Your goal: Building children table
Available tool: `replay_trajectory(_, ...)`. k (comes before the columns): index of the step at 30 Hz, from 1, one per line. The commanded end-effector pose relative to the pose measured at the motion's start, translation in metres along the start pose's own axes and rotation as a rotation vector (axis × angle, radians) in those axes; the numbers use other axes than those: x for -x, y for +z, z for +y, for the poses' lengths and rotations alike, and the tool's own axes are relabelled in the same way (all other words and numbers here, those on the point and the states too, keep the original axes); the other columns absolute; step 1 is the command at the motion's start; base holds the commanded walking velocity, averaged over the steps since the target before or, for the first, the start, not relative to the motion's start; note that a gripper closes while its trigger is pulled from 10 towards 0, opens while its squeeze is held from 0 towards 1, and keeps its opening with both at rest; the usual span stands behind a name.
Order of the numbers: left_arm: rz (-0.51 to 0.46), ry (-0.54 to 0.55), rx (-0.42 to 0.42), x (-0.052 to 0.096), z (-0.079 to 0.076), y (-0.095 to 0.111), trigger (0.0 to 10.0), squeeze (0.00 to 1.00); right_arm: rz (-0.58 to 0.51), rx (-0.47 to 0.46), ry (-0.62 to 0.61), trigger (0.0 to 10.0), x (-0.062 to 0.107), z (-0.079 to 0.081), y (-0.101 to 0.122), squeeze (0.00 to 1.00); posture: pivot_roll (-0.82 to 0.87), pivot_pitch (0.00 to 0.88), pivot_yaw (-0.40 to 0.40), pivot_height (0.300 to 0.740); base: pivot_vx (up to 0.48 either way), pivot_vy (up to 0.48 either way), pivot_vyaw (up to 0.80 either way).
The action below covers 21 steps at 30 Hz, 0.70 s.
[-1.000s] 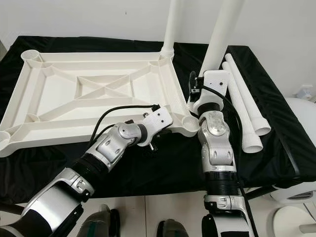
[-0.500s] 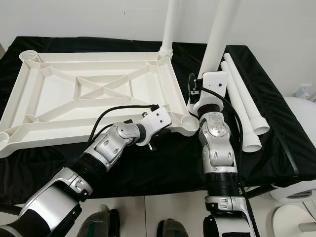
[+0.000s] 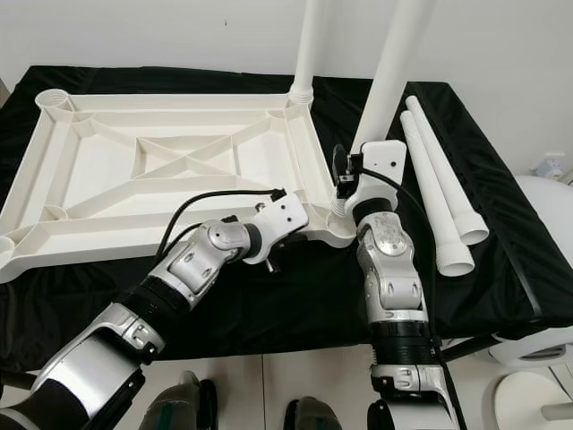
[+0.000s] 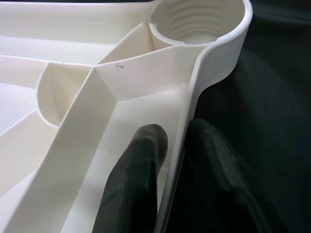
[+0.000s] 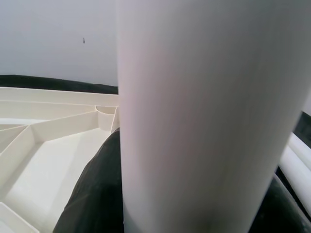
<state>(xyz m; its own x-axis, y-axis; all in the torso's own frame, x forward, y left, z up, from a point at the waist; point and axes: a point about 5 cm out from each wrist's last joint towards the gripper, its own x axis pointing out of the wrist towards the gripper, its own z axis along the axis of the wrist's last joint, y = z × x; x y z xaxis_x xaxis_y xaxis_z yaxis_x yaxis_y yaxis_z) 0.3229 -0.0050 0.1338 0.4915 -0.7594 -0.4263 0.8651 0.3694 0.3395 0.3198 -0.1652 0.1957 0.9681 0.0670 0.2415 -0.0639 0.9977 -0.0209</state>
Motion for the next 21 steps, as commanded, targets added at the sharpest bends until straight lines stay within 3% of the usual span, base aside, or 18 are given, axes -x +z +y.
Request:
replay_trajectory(1,-0.006,0.024,-0.055,0.004,0.007,0.005,10.0,0.00,0.004,-0.002,-0.004,10.0,0.005,-0.008,0.002,0.00,-0.01,0.049,-0.024,0.740,0.000,0.000,0.00)
replay_trajectory(11,0.002,0.019,-0.070,0.007,0.008,0.002,10.0,0.00,0.031,-0.004,0.049,10.0,0.014,-0.012,-0.002,0.00,-0.01,0.056,-0.020,0.740,0.000,0.000,0.00)
replay_trajectory(21,-0.009,0.018,-0.075,0.006,0.009,0.006,10.0,0.00,0.012,-0.095,0.173,10.0,0.020,0.006,-0.011,0.00,-0.01,0.062,-0.023,0.740,0.000,0.000,0.00)
